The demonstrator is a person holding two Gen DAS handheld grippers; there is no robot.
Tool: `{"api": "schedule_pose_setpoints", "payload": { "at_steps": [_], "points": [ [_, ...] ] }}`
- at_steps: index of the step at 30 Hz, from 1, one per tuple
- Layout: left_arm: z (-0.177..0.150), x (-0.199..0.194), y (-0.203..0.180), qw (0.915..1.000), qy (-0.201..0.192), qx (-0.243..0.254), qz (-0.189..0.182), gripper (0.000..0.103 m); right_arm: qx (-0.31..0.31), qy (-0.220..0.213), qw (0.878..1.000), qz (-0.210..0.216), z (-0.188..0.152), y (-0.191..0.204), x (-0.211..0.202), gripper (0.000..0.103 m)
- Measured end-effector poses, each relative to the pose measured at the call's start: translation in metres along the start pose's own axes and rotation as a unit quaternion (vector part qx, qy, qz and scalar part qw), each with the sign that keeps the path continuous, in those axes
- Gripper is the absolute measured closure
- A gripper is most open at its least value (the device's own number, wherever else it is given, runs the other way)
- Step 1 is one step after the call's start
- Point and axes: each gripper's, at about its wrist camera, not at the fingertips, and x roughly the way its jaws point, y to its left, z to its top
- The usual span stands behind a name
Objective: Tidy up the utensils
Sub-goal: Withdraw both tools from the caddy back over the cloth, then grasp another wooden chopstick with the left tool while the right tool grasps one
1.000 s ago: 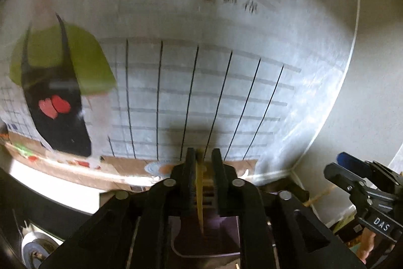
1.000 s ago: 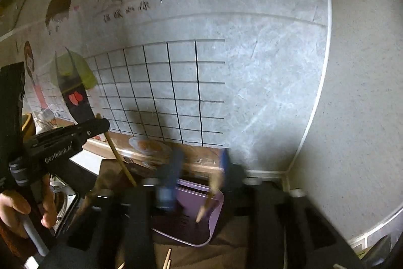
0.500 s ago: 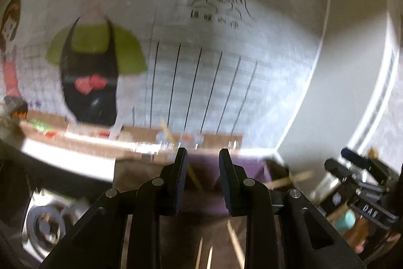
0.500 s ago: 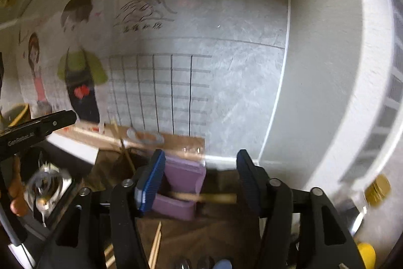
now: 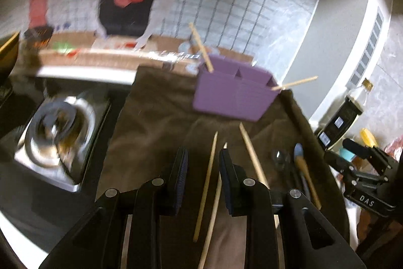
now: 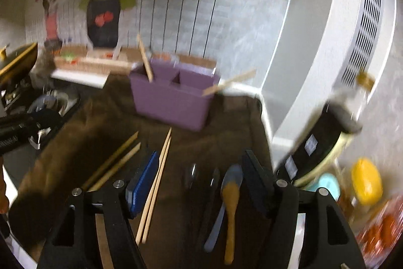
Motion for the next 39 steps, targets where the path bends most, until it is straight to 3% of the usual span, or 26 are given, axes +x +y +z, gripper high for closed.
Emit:
{"api": "schedule_pose_setpoints", "payload": {
  "at_steps": [5, 11, 19, 35, 37, 38, 39],
  "points": [
    [-0.043, -0.010, 0.006, 0.9996, 0.024, 0.009, 0.012, 0.076, 0.006, 0.032, 0.999, 0.027, -0.040, 0.008, 0.004, 0.056],
    [-0.077, -0.021, 0.003, 0.9989, 0.046, 0.002, 0.005, 0.076, 0.030, 0.106, 0.991, 0.075, -0.091, 0.020, 0.025, 0.082],
    [-0.093, -0.028, 0.002, 0.9987, 0.049, 0.007, 0.012, 0.076, 0.037, 0.119, 0.988, 0.091, -0.111, 0.031, 0.036, 0.083],
    [-0.101, -0.030, 0.017, 0.9978, 0.059, -0.023, 0.020, 0.076, 0.013, 0.112, 0.990, 0.085, -0.091, 0.046, 0.059, 0.082],
    [-0.103, -0.030, 0.017, 0.9980, 0.059, -0.020, 0.014, 0.076, 0.015, 0.110, 0.990, 0.082, -0.091, 0.045, 0.059, 0.085],
    [-0.104, -0.030, 0.017, 0.9981, 0.058, -0.018, 0.011, 0.076, 0.017, 0.110, 0.991, 0.079, -0.091, 0.043, 0.059, 0.095],
    [-0.105, -0.030, 0.016, 0.9982, 0.058, -0.015, 0.008, 0.076, 0.020, 0.110, 0.991, 0.079, -0.092, 0.041, 0.058, 0.097]
  ]
}}
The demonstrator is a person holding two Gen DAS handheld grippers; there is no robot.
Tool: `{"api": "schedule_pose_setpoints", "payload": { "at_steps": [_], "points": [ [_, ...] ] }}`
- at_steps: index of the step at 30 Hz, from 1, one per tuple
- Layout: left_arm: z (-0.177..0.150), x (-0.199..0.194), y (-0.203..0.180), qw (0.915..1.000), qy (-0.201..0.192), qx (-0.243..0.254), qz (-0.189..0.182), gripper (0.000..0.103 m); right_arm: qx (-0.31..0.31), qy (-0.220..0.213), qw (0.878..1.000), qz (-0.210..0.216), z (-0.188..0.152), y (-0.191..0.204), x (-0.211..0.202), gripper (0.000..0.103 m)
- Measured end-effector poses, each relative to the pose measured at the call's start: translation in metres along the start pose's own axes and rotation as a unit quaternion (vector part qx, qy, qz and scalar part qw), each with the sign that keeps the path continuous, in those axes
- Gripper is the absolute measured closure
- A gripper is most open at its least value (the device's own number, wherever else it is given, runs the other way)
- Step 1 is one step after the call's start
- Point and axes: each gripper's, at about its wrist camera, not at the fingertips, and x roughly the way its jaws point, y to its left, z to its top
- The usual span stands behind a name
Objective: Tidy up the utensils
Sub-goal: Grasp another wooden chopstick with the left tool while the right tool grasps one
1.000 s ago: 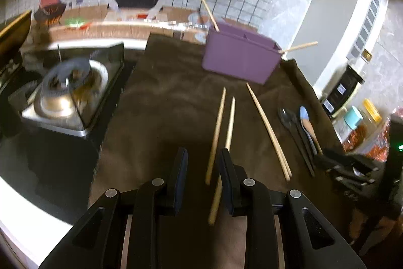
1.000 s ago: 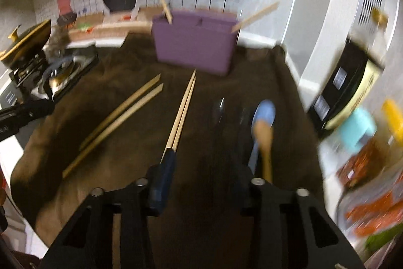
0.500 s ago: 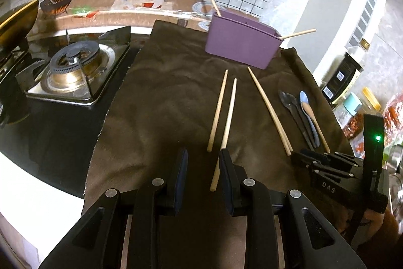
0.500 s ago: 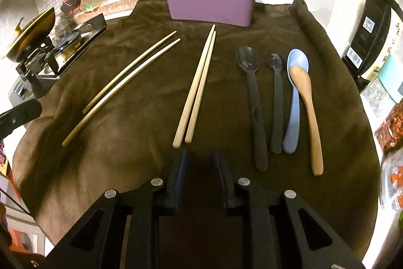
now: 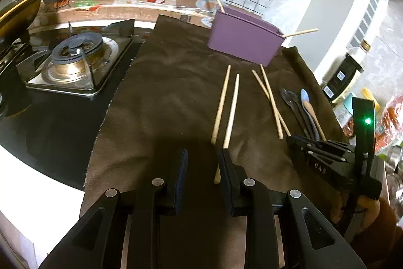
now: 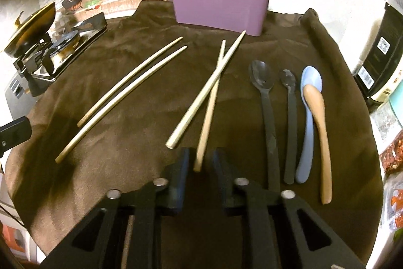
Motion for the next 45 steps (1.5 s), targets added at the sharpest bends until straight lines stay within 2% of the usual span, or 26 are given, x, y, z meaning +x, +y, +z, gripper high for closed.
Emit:
{"api": "schedule_pose_setpoints", "payload": {
  "at_steps": [6, 13, 19, 22, 25, 27, 31, 38, 41, 44, 45],
  "points": [
    [-0.003, 0.006, -0.010, 0.9995, 0.007, 0.021, -0.020, 0.076, 0.020, -0.017, 1.000, -0.015, -0.007, -0.017, -0.019, 0.098],
    [-0.012, 0.017, -0.024, 0.9979, 0.023, 0.055, -0.024, 0.076, 0.039, -0.021, 0.999, -0.013, -0.022, -0.031, -0.040, 0.098],
    [-0.014, 0.024, -0.025, 0.9977, 0.035, 0.048, -0.033, 0.076, 0.016, -0.013, 1.000, -0.013, -0.034, -0.023, -0.042, 0.098],
    [-0.014, 0.023, -0.024, 0.9978, 0.034, 0.046, -0.033, 0.076, 0.010, -0.024, 1.000, -0.007, -0.037, -0.020, -0.047, 0.095],
    [-0.014, 0.022, -0.021, 0.9982, 0.032, 0.039, -0.032, 0.076, 0.005, -0.034, 0.999, 0.020, -0.035, -0.015, -0.052, 0.094],
    [-0.015, 0.021, -0.019, 0.9984, 0.031, 0.037, -0.031, 0.076, 0.008, -0.027, 0.998, 0.049, -0.033, -0.011, -0.050, 0.094],
    [-0.016, 0.016, -0.015, 0.9988, 0.026, 0.033, -0.025, 0.076, 0.015, -0.011, 0.998, 0.064, -0.030, -0.004, -0.038, 0.094],
    [-0.020, 0.012, -0.010, 0.9991, 0.021, 0.033, -0.013, 0.076, 0.011, 0.000, 0.999, 0.032, -0.022, 0.008, -0.018, 0.094],
    [-0.023, 0.012, -0.011, 0.9990, 0.019, 0.039, -0.010, 0.076, 0.008, 0.000, 1.000, 0.010, -0.018, 0.009, -0.014, 0.086],
    [-0.025, 0.014, -0.015, 0.9987, 0.019, 0.044, -0.016, 0.076, 0.001, 0.002, 1.000, -0.009, -0.013, 0.010, -0.009, 0.070],
    [-0.025, 0.015, -0.016, 0.9986, 0.020, 0.047, -0.015, 0.076, 0.000, 0.001, 1.000, -0.009, -0.012, 0.010, -0.008, 0.069]
  ]
}}
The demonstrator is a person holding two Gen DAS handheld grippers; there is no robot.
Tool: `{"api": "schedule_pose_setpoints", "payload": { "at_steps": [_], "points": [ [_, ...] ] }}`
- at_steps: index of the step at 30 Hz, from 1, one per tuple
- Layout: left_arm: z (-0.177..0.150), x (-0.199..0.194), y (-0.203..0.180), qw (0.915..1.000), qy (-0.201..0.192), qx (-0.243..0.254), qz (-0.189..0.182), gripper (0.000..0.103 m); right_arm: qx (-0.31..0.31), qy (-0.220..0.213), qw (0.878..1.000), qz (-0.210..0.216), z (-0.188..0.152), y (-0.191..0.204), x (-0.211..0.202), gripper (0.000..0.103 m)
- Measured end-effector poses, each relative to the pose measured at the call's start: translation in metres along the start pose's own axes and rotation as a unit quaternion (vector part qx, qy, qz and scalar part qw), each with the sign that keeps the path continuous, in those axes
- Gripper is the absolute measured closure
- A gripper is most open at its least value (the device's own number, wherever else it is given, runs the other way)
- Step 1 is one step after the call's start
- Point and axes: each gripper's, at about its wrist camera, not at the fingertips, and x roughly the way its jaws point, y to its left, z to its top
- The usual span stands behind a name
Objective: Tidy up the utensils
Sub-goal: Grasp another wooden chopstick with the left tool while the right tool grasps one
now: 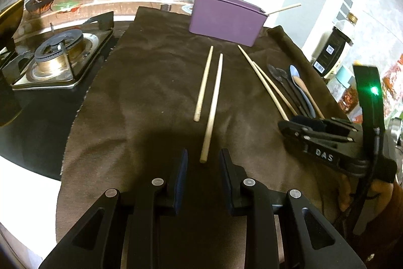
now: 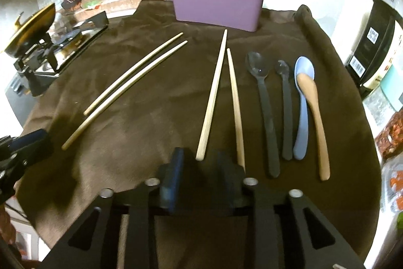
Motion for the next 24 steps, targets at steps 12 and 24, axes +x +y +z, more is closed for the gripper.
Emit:
{"api": "schedule_pose_setpoints", "payload": {
  "at_steps": [12, 24],
  "points": [
    [0.005, 0.017, -0.011, 0.9986, -0.001, 0.029, 0.043, 0.075, 0.026, -0.021, 0.999, -0.001, -0.004, -0.017, -0.025, 0.097],
    [0.004, 0.032, -0.012, 0.9972, -0.001, 0.024, 0.071, 0.076, 0.041, -0.044, 0.998, -0.016, -0.012, -0.031, -0.050, 0.097]
  ]
}}
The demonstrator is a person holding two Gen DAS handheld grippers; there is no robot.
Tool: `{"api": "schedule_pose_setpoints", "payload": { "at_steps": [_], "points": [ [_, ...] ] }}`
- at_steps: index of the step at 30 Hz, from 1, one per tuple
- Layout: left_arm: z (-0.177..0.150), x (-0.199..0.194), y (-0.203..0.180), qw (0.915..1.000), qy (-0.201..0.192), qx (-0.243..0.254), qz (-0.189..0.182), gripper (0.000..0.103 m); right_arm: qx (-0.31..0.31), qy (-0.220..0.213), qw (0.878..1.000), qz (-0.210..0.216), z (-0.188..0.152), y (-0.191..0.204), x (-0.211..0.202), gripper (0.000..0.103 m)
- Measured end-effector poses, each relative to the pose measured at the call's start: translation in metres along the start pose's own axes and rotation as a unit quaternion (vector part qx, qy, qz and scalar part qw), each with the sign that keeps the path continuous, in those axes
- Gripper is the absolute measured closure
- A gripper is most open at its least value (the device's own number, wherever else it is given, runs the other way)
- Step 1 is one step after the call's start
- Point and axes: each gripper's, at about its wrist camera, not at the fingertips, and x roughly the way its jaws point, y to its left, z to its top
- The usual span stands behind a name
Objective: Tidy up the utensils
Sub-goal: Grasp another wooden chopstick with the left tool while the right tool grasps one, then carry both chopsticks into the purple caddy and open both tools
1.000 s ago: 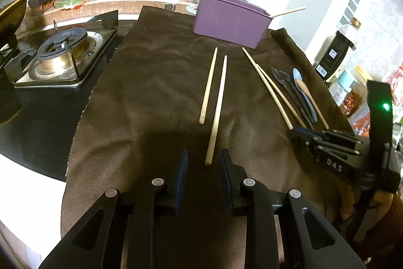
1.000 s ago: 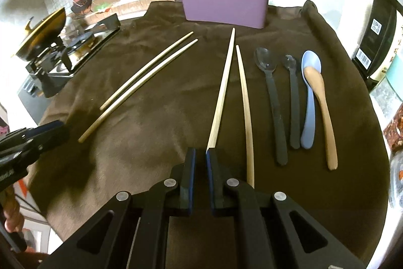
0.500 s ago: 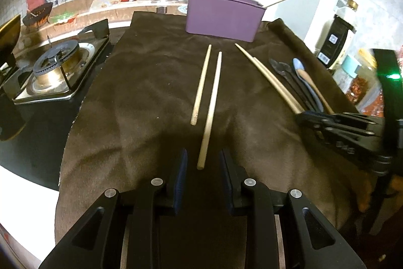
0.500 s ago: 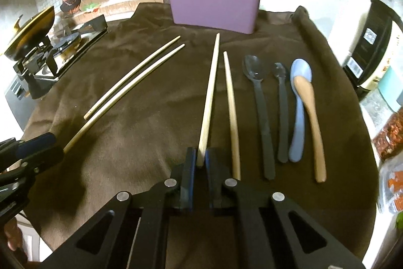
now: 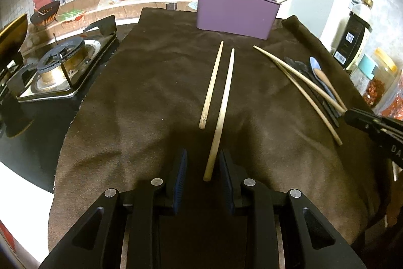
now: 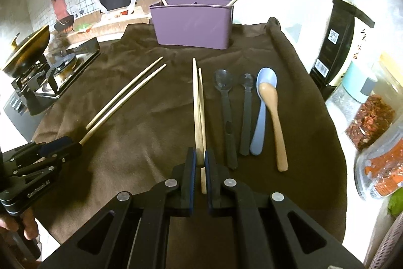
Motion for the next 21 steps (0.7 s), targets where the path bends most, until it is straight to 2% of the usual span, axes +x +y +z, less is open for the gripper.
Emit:
{"api": "schedule_pose_setpoints", "payload": {
  "at_steps": [4, 8, 12, 21],
  "points": [
    [0.000, 0.002, 0.000, 1.0000, -0.002, 0.002, 0.003, 0.077, 0.000, 0.004, 1.000, 0.003, -0.002, 0.001, 0.002, 0.097],
    [0.001, 0.002, 0.000, 0.9999, -0.004, 0.001, 0.010, 0.092, -0.002, 0.005, 1.000, 0.007, -0.003, 0.003, 0.003, 0.097],
    [0.002, -0.006, -0.001, 0.9993, -0.026, 0.008, 0.025, 0.094, -0.005, 0.004, 1.000, 0.008, -0.004, 0.005, 0.002, 0.097],
    [0.028, -0.050, -0.005, 0.9963, -0.083, 0.021, 0.012, 0.095, -0.009, -0.017, 1.000, 0.009, -0.001, 0.004, -0.017, 0.098]
  ]
}}
